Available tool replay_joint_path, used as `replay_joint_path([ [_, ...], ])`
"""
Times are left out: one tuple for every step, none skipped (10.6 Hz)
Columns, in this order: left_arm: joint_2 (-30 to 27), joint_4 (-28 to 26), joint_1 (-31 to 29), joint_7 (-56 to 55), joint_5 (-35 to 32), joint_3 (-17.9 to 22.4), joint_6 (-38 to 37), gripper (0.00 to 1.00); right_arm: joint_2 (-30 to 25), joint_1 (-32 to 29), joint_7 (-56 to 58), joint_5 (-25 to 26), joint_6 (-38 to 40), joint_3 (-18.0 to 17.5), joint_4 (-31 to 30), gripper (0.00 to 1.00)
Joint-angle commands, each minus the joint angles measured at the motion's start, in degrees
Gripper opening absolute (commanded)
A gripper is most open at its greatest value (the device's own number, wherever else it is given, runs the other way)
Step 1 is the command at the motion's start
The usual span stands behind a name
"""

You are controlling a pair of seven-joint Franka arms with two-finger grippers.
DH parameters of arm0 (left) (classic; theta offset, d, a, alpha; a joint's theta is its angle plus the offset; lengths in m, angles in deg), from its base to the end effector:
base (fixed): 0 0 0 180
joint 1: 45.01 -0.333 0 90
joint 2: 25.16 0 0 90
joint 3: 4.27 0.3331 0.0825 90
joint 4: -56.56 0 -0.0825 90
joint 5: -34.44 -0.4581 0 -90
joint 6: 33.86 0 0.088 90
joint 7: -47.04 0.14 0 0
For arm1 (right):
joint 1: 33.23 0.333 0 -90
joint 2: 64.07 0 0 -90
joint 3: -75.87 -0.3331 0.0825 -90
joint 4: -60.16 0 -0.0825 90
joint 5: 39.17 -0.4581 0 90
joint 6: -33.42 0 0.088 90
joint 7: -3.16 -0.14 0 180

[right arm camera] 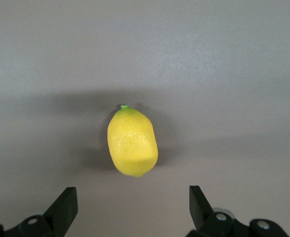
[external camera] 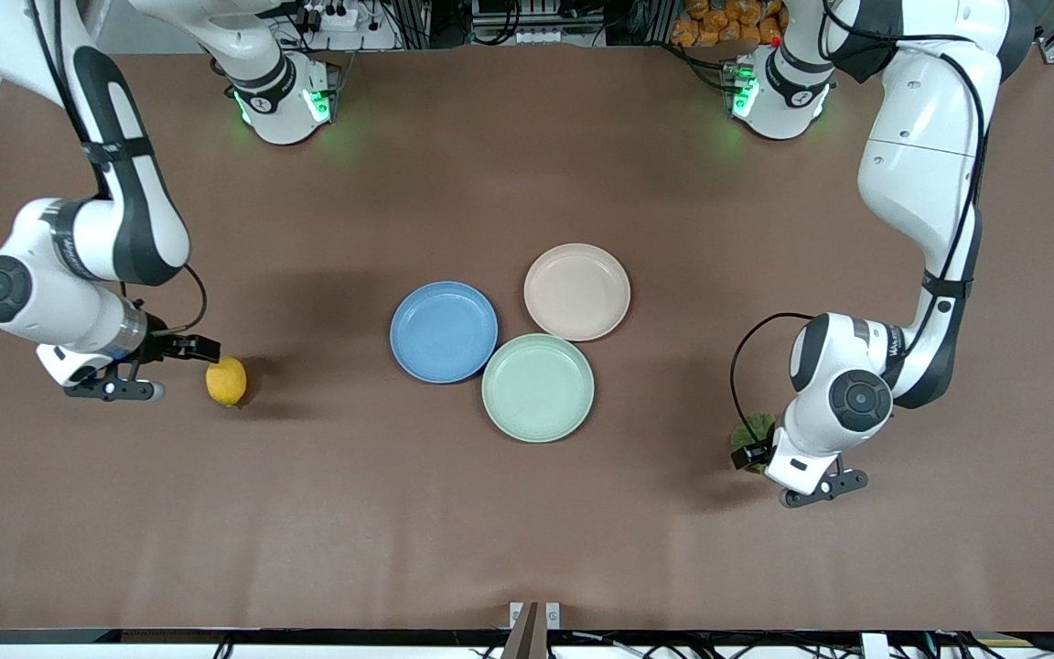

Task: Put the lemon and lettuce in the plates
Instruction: 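Close the left gripper on the lettuce while the right gripper grasps the lemon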

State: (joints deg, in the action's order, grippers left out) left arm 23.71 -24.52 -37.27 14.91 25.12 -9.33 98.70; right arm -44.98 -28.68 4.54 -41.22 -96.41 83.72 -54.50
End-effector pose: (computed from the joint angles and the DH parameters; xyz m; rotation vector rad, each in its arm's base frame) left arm 0.7881 -0.1611 0.1252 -3.0799 -0.4058 -0.1055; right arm 0.6525 -0.0360 0.2199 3.1234 -0.0802 -0.1025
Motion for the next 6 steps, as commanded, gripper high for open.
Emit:
replay_joint_path([
  [1.49, 1.28, 0.44, -0.66, -1.75, 0.58, 0.43, 1.00, 1.39, 0.72, 0.56, -0.85, -4.35, 0.24, -1.70, 1.00],
  [1.93, 1.28, 0.43, 0.04, -1.84, 0.58, 0.43, 1.00, 1.65, 0.80, 0.56, -0.76, -6.46, 0.24, -3.01, 1.00],
  [2.10, 1.28, 0.43, 0.05, -1.84, 0.58, 0.60, 1.00, 1.74, 0.81, 0.56, -0.85, -8.74, 0.24, -4.42, 1.00],
  [2.28, 1.19, 0.43, 0.13, -1.93, 0.58, 1.99, 1.00, 2.35, 0.81, 0.56, -0.85, -10.85, 0.24, -5.30, 1.00],
  [2.98, 1.19, 0.43, 0.13, -2.28, 0.67, 2.53, 1.00, 3.05, 0.81, 0.48, -0.85, -12.79, 0.24, -6.01, 1.00],
  [2.98, 1.19, 0.43, 0.31, -3.41, 0.58, 2.53, 0.65, 3.76, 0.89, 0.47, -0.85, -14.72, -0.02, -6.45, 1.00],
])
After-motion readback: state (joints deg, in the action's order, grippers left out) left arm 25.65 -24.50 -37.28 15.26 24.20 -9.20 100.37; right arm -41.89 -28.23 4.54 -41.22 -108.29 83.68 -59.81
